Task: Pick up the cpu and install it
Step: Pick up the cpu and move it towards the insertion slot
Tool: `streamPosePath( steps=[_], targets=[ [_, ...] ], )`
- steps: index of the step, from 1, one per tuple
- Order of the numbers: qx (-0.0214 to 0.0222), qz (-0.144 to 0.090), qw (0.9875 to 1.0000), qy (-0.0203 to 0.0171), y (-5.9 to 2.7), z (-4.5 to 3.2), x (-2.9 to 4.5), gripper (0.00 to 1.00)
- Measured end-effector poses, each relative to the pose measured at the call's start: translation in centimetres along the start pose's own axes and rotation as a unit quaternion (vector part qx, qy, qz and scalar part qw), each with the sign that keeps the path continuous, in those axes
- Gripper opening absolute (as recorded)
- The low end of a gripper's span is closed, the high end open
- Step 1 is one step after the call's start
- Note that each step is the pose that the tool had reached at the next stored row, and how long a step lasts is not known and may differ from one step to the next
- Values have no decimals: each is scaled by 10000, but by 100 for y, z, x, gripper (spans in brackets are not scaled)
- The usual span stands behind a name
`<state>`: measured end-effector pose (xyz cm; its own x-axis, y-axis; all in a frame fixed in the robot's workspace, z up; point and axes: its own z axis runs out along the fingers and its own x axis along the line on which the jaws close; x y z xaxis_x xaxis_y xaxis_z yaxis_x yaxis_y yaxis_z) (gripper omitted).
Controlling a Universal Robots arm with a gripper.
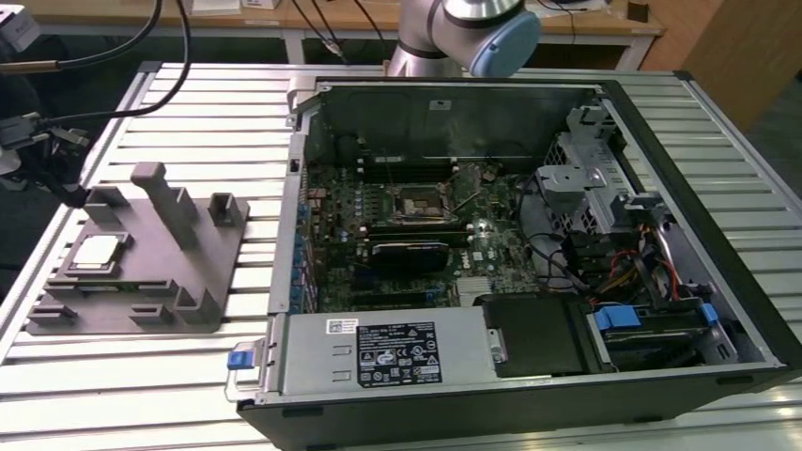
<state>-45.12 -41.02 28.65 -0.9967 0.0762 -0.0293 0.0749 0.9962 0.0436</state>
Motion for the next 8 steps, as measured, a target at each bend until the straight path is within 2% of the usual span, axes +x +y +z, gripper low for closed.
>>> streamPosePath(
  steps=[8],
  targets=[
    [0,-1,10000,-1,-20,109,81,11]
  ],
)
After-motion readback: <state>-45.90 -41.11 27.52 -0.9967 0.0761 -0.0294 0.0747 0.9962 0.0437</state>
